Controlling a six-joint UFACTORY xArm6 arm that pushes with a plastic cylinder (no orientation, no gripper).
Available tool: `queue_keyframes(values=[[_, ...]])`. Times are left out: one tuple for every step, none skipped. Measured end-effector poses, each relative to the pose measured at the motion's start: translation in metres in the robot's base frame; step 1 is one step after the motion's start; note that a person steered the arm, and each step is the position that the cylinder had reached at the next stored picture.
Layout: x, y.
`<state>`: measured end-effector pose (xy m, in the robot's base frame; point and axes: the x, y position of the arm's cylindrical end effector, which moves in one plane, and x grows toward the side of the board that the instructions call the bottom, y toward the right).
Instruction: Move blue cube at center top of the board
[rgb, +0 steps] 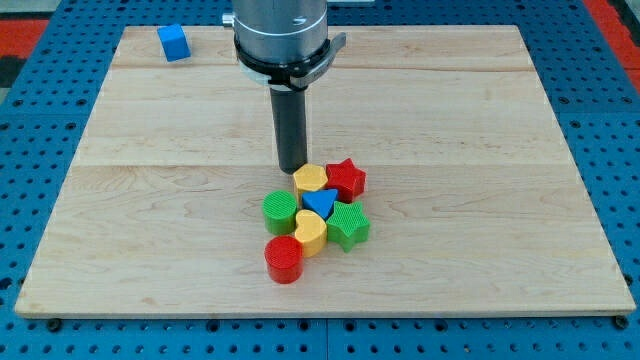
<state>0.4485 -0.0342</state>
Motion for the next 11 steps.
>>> queue_keyframes(values=[[-0.001,0.0],[-0.027,0.0],[-0.047,-0.017],[-0.047,-0.042],[-0.047,-0.069],[-0.047,-0.079],[-0.047,-0.084],[-0.047,-0.085],[-0.047,-0.087],[-0.066,-0.092],[-0.065,-0.149]])
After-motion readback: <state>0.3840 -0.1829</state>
